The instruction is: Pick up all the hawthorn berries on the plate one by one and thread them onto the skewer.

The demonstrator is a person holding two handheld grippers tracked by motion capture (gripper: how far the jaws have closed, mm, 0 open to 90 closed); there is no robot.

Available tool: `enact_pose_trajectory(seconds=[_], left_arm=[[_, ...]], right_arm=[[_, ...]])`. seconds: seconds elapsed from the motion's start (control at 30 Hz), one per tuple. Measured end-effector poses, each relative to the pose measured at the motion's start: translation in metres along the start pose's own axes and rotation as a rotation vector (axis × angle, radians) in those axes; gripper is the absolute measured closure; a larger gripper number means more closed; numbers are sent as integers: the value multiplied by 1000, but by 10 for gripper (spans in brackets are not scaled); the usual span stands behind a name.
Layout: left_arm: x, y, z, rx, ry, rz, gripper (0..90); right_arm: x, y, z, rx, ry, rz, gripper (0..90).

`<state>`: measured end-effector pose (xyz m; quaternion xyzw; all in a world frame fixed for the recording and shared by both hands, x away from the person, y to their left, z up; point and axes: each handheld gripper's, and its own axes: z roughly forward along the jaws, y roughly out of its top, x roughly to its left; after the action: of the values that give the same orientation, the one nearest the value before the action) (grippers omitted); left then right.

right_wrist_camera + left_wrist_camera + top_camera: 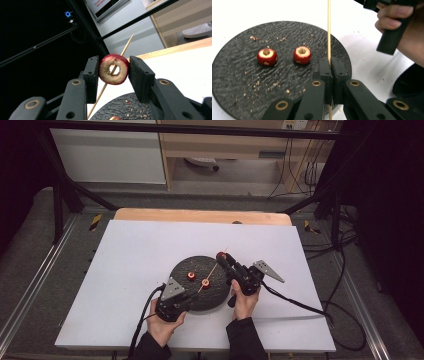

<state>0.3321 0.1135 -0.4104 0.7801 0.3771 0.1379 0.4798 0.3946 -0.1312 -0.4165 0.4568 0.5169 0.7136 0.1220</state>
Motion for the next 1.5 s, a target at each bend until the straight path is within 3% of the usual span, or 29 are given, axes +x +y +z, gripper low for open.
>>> enact_pose_trajectory(seconds=[0.83, 1.3, 1.43, 1.5], left_arm=[[0, 34, 25, -9, -3, 45, 881], [0, 35, 28, -5, -21, 61, 882], [3, 31, 23, 3, -22, 73, 882], [6, 26, 19, 8, -18, 68, 882]], right_arm=[[8, -16, -10, 127, 48, 10, 616], [10, -19, -14, 182, 55, 12, 608], [10, -13, -17, 191, 53, -1, 550], [10, -6, -21, 206, 47, -38, 499]])
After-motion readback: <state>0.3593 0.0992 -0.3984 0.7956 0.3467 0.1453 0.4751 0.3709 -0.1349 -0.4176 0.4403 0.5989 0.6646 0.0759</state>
